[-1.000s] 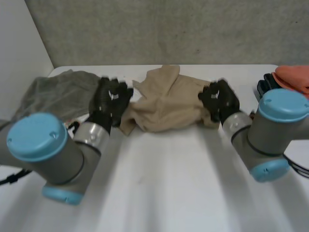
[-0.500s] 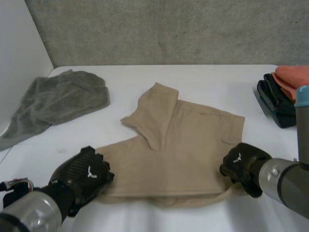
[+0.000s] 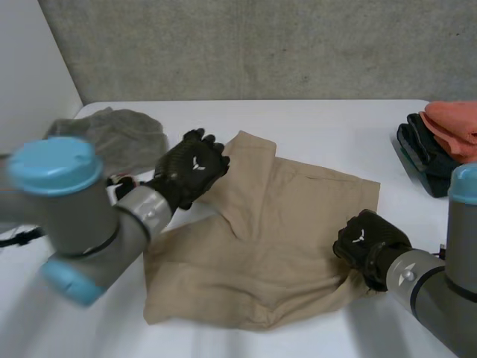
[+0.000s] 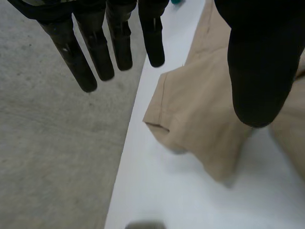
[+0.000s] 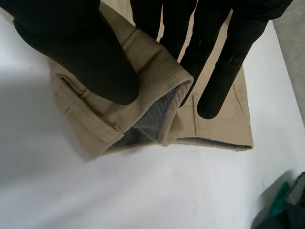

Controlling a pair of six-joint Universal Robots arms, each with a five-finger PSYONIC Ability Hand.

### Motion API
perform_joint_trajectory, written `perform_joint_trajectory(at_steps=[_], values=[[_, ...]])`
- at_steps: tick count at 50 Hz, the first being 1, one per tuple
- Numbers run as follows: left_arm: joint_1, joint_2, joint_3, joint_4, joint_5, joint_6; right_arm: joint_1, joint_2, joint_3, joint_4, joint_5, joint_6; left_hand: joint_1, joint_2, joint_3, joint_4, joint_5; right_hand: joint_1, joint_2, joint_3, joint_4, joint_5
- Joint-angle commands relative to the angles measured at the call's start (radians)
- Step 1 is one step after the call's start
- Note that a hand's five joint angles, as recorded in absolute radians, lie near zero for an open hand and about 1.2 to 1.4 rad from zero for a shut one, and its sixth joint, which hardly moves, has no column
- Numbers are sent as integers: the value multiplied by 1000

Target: Fold the laundry.

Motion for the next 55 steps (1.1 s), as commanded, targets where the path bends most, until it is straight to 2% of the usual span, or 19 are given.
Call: perform_joint_trajectory(at_steps=[1, 5, 7, 12, 27, 41, 53, 55], values=[[38, -280, 300, -49, 101, -218, 6, 51, 6, -32, 3, 68, 142, 155, 155, 152, 151, 264, 220, 207, 199, 205], [57, -373, 423, -109, 127, -300, 5, 82, 12, -47, 3, 75, 184, 196, 197, 194, 192, 264, 220, 207, 199, 205], [62, -401, 452, -137, 128, -301, 5, 87, 15, -56, 3, 76, 198, 211, 211, 208, 207, 264, 220, 207, 199, 205], [67, -431, 477, -181, 125, -289, 2, 87, 22, -84, 3, 78, 210, 223, 223, 220, 219, 264, 220, 207, 199, 205], [79, -487, 521, -186, 116, -213, -5, 90, 22, -121, 4, 78, 257, 270, 270, 267, 266, 264, 220, 207, 199, 205], [113, -444, 508, -232, 98, -202, -8, 104, 22, -138, 3, 78, 245, 258, 258, 255, 254, 264, 220, 207, 199, 205], [114, -505, 534, -220, 101, -202, 2, 121, 22, -138, 4, 78, 257, 270, 270, 267, 266, 264, 220, 207, 199, 205], [113, -525, 552, -220, 99, -202, -1, 121, 22, -139, 4, 78, 321, 334, 334, 331, 330, 264, 220, 207, 199, 205]])
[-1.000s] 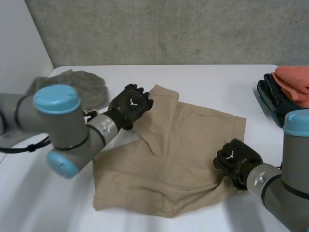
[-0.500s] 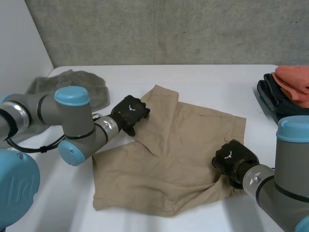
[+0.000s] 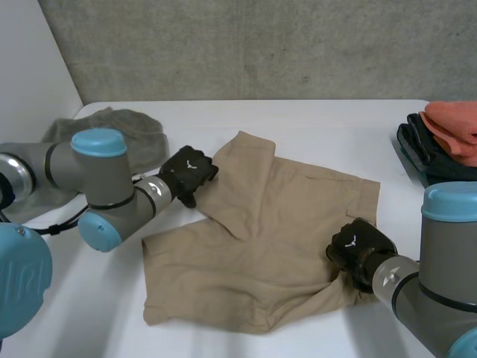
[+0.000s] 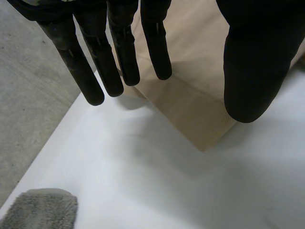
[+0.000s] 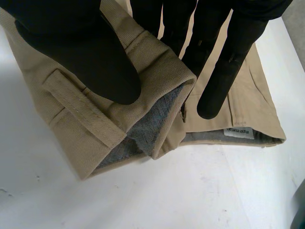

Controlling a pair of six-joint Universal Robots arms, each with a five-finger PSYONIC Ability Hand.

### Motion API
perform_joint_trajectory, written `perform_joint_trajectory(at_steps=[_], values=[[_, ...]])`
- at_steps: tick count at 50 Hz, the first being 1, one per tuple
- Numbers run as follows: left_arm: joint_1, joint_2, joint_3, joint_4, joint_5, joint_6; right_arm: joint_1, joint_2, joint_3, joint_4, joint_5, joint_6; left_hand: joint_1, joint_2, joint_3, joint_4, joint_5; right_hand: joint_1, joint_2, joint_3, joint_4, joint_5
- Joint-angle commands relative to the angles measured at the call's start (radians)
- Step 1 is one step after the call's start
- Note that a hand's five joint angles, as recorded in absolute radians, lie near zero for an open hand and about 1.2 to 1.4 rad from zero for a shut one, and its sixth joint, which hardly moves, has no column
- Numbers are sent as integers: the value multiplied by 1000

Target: Fold the laundry.

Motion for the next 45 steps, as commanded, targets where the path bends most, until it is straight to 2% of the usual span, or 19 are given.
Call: perform_joint_trajectory(at_steps=[1, 2, 4, 5, 9, 10, 11, 14, 21, 26, 30, 34, 37, 41, 45], values=[[-6, -57, 42, 3, -2, -1, -1, 2, 0, -1, 0, 0, 236, 227, 227, 223, 228, 264, 220, 207, 199, 202], [-6, -62, 45, 3, -2, -1, -4, 0, 0, -4, 0, 0, 307, 297, 297, 293, 298, 264, 220, 207, 199, 202], [-9, -65, 53, 3, -7, 4, -7, 0, 0, -6, 0, 0, 763, 754, 754, 750, 755, 264, 220, 207, 199, 202], [-12, -62, 53, 3, -13, 9, -9, 0, 0, -9, 0, 0, 803, 793, 793, 789, 794, 264, 220, 207, 199, 202], [-25, -44, 49, 39, -113, 24, -9, -1, -3, -15, 0, 0, 803, 793, 793, 789, 795, 264, 220, 207, 199, 202], [-28, -36, 46, 52, -151, 24, -9, -1, -3, -16, 0, 0, 803, 793, 793, 789, 795, 264, 220, 207, 199, 202], [-34, -10, 36, 80, -224, 25, -7, -1, -3, -16, 0, 0, 803, 793, 793, 789, 795, 264, 220, 207, 199, 202], [-45, 53, -19, 103, -341, 27, 2, -3, -5, -18, 0, 2, 803, 793, 793, 789, 795, 264, 220, 207, 199, 202], [-60, 139, -126, 102, -412, 59, 6, -5, -21, -33, 0, 60, 803, 793, 793, 789, 795, 264, 220, 207, 199, 202], [-71, 145, -162, 97, -519, 91, 19, -3, -34, -33, 0, 92, 803, 793, 793, 789, 795, 264, 220, 207, 199, 202], [-81, 144, -168, 94, -529, 88, 42, -1, -34, -33, 2, 103, 803, 793, 793, 789, 795, 264, 220, 207, 199, 202], [-107, 145, -162, 94, -515, 87, 46, -1, -31, -33, 6, 106, -274, -284, -284, -288, -283, 264, 220, 207, 199, 202], [-115, 165, -166, 94, -518, 79, 43, -1, -31, -33, 15, 110, -289, -298, -298, -302, -297, 264, 220, 207, 199, 202], [-114, 289, -226, 70, -521, 24, 31, -8, -29, -32, 37, 115, -268, -278, -278, -282, -277, 264, 220, 207, 199, 202], [-120, 468, -379, -18, -503, -86, 28, -17, -28, -33, 74, 115, -218, -228, -228, -232, -227, 264, 220, 207, 199, 202]])
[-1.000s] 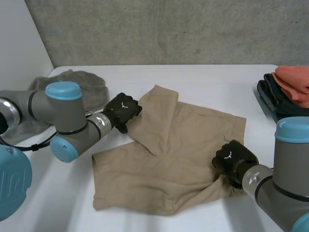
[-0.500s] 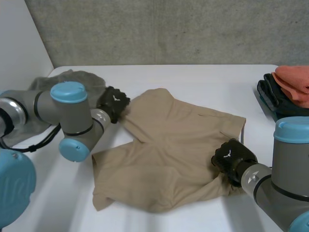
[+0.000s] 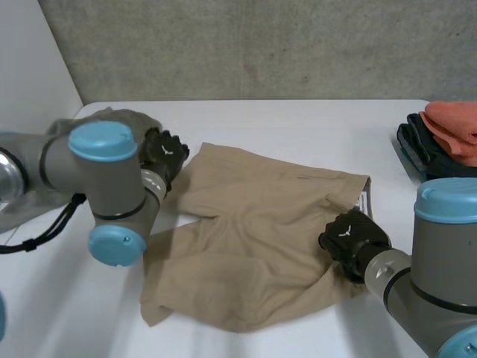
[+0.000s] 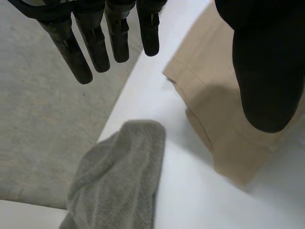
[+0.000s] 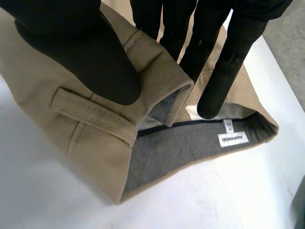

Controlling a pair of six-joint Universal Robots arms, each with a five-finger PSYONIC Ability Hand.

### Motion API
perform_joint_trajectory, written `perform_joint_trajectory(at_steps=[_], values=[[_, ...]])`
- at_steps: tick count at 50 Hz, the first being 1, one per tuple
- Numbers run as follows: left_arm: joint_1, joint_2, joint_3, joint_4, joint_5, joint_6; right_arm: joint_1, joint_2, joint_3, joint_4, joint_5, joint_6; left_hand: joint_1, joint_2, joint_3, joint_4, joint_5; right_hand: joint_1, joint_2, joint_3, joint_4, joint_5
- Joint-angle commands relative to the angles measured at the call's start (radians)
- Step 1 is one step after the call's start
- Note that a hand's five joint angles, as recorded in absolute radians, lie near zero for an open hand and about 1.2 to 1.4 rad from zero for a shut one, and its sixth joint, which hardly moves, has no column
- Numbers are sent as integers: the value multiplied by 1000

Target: Fold the laundry.

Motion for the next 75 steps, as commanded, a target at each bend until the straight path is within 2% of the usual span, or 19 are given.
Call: perform_joint_trajectory(at_steps=[1, 4, 11, 15, 20, 22, 23, 25, 31, 34, 38, 39, 43, 46, 49, 54, 61, 67, 75], values=[[-6, 274, -214, -120, 27, -159, -11, -14, 1, -1, 57, 2, 71, 53, 53, 65, 67, 264, 220, 207, 199, 202], [-6, 398, -344, -198, 64, -209, -11, -24, 3, -4, 84, 4, 112, 94, 94, 106, 108, 264, 220, 207, 199, 202], [6, 574, -613, -286, 173, -223, -11, -29, 9, -16, 93, 5, 206, 188, 188, 200, 202, 264, 220, 207, 199, 202], [17, 595, -733, -270, 216, -229, -11, -37, 13, -33, 93, 5, 192, 173, 174, 185, 188, 264, 220, 207, 199, 202], [32, 556, -791, -166, 236, -232, -11, -47, 13, -33, 94, 5, 218, 200, 200, 212, 214, 264, 220, 207, 199, 202], [26, 533, -787, -142, 234, -232, -11, -54, 13, -33, 96, 5, 343, 325, 325, 337, 340, 264, 220, 207, 199, 202], [26, 525, -781, -123, 231, -232, -11, -61, 15, -31, 97, 5, 649, 631, 631, 643, 646, 264, 220, 207, 199, 202], [26, 525, -778, -105, 228, -238, -11, -75, 16, -28, 99, 5, 1087, 1069, 1069, 1081, 1083, 264, 220, 207, 199, 202], [25, 670, -773, -94, 224, -304, -12, -150, 47, 4, 96, -12, 1090, 1071, 1071, 1083, 1086, 264, 220, 207, 199, 202], [25, 726, -787, -109, 228, -311, -12, -193, 65, 109, 87, -36, 1090, 1071, 1071, 1083, 1086, 264, 220, 207, 199, 202], [25, 786, -848, -258, 236, -274, -34, -231, 114, 306, 73, -157, 1090, 1071, 1071, 1083, 1086, 264, 220, 207, 199, 202], [22, 801, -869, -351, 237, -233, -48, -242, 125, 337, 73, -182, 1090, 1071, 1071, 1083, 1086, 264, 220, 207, 199, 202], [8, 844, -912, -546, 245, -90, -114, -307, 170, 397, 59, -268, 1090, 1071, 1071, 1083, 1086, 264, 220, 207, 199, 202], [-17, 865, -916, -580, 244, -33, -134, -331, 162, 398, 48, -283, 1090, 1071, 1071, 1083, 1086, 264, 220, 207, 199, 202], [-28, 879, -880, -545, 242, -10, -135, -330, 158, 403, 22, -280, 1090, 1071, 1071, 1083, 1086, 264, 220, 207, 199, 202], [-24, 823, -784, -375, 230, -11, -141, -331, 109, 368, -47, -248, 1090, 1071, 1071, 1083, 1086, 264, 220, 207, 199, 202], [-35, 603, -577, -67, 224, -60, -147, -235, -8, 158, -53, -23, 1090, 1071, 1071, 1083, 1086, 264, 220, 207, 199, 202], [-38, 335, -344, 205, 184, -85, -140, -84, -99, 20, 10, -4, 1090, 1071, 1071, 1083, 1086, 264, 220, 207, 199, 202], [-77, -24, 60, 256, 107, -77, -120, 149, -289, -194, 179, -13, 1090, 1071, 1071, 1083, 1086, 264, 220, 207, 199, 202]])
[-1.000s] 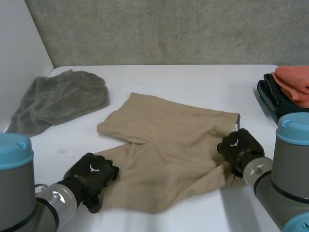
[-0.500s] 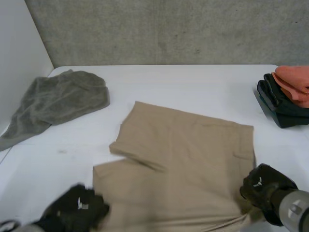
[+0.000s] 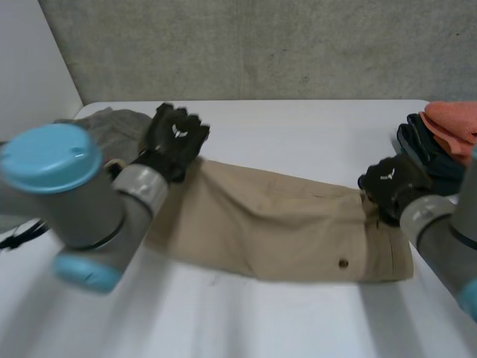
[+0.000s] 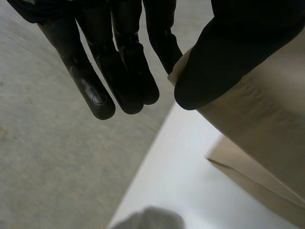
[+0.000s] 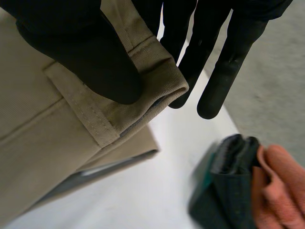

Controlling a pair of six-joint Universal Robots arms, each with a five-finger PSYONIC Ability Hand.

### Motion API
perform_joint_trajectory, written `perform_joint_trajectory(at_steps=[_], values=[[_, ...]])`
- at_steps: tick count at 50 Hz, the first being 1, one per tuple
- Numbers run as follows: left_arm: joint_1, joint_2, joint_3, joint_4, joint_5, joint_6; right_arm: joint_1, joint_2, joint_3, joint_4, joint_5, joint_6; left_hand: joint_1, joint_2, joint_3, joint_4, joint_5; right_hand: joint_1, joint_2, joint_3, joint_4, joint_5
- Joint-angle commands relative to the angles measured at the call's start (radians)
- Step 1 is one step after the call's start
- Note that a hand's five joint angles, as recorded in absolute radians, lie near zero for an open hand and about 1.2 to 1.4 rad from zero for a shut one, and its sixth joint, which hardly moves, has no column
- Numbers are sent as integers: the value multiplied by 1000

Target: Fold the laundry.

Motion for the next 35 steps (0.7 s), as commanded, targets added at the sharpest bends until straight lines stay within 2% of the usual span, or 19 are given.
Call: perform_joint_trajectory(at_steps=[1, 6, 10, 11, 13, 14, 15, 21, 28, 29, 35], values=[[-27, -338, 374, 35, -73, 7, 16, 219, -178, -175, 152, -18, 264, 200, 205, 195, 210, 244, 220, 207, 199, 200], [-35, -476, 532, 43, -97, 13, 16, 388, -316, -241, 198, -36, 264, 200, 205, 195, 210, 244, 220, 207, 199, 200], [-46, -536, 602, 54, -89, 9, 21, 449, -386, -304, 233, -54, 264, 200, 205, 195, 210, 244, 220, 207, 199, 200], [-58, -545, 622, 63, -89, 7, 21, 454, -394, -315, 242, -59, -209, -273, -269, -278, -264, -54, -78, -91, -100, -98], [-70, -548, 630, 69, -89, 9, 21, 460, -405, -327, 270, -68, -957, -1022, -1017, -1027, -1012, -796, -820, -833, -842, -841], [-82, -547, 630, 78, -87, 6, 21, 456, -407, -330, 290, -70, -890, -954, -950, -959, -945, -977, -1001, -1014, -1023, -1022], [-87, -545, 627, 81, -87, 4, 21, 451, -405, -330, 296, -65, -957, -1022, -1017, -1027, -1012, -977, -1001, -1014, -1023, -1022], [-125, -462, 544, 80, -93, -1, 16, 358, -326, -298, 275, -15, -957, -1022, -1017, -1027, -1012, -977, -1001, -1014, -1023, -1022], [-125, -263, 319, 81, -92, -7, -16, 114, -138, -52, 111, 59, -957, -1022, -1017, -1027, -1012, -977, -1000, -1014, -1022, -1021], [-125, -243, 294, 80, -92, -8, -42, 80, -99, 0, 74, 109, -957, -1022, -1017, -1027, -1012, -892, -915, -929, -937, -936], [-122, -137, 124, 83, -87, -82, -142, 32, 40, 81, -58, 266, -957, -1022, -1017, -1027, -1012, -744, -768, -781, -790, -788]])
